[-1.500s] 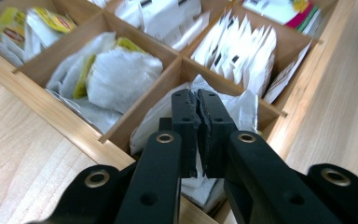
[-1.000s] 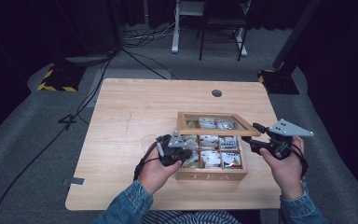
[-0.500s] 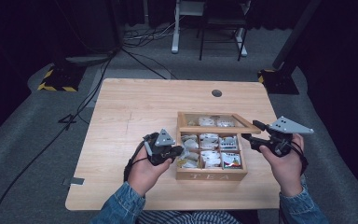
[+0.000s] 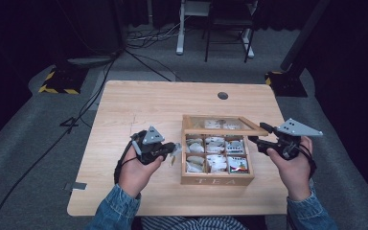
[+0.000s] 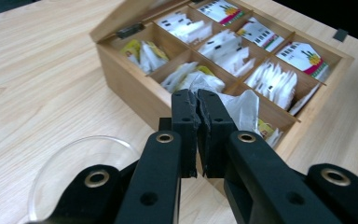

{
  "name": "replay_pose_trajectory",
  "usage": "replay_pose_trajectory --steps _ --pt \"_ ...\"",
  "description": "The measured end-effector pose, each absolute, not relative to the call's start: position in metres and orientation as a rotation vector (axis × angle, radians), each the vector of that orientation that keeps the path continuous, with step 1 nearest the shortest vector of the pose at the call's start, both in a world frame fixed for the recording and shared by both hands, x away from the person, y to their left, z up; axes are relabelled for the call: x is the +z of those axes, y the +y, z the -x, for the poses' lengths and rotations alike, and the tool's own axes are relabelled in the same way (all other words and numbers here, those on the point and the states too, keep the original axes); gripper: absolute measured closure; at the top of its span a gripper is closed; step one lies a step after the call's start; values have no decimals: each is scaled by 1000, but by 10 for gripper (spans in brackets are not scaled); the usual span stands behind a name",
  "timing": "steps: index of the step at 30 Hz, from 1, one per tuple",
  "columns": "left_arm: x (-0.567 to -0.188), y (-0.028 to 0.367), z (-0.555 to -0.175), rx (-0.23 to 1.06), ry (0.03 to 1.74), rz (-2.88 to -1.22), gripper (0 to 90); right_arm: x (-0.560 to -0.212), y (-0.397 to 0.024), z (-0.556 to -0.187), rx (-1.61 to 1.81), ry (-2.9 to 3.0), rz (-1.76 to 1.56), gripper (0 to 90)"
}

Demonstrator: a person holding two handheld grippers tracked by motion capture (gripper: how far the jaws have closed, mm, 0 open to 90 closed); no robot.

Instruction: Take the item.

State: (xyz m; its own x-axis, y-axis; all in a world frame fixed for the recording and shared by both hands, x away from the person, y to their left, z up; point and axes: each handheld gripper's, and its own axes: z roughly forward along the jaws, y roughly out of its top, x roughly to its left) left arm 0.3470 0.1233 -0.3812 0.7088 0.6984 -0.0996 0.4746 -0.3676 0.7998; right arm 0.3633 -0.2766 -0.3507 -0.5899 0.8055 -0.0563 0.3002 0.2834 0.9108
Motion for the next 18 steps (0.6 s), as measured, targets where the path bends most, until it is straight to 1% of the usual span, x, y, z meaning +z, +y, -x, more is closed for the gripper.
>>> replay_pose_trajectory --steps 18 --pt "-385 157 -364 361 1036 -1993 862 -353 -277 -364 1277 2045 -994 405"
